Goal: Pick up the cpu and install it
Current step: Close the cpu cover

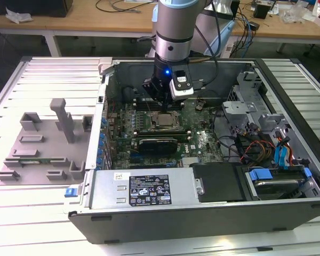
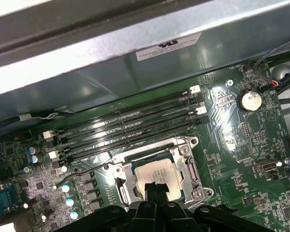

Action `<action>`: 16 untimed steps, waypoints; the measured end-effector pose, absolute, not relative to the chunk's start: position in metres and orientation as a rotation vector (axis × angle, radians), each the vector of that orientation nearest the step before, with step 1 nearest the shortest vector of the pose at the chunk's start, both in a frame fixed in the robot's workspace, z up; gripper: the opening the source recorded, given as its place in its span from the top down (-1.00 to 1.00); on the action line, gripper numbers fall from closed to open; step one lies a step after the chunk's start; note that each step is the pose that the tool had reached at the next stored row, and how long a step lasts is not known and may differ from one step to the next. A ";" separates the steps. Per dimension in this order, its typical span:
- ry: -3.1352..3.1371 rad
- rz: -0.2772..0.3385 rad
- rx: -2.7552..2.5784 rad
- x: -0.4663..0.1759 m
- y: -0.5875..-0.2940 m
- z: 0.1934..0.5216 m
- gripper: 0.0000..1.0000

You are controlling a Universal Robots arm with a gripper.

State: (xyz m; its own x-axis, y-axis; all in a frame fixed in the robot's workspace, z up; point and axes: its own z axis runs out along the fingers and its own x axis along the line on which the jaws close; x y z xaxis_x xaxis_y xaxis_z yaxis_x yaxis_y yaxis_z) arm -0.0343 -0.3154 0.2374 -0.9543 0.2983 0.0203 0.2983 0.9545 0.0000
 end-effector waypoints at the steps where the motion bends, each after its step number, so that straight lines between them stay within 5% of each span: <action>1: -3.088 -0.005 -0.457 -0.034 -0.315 0.237 0.79; 16: -3.111 0.002 0.253 -0.034 -0.315 0.237 0.79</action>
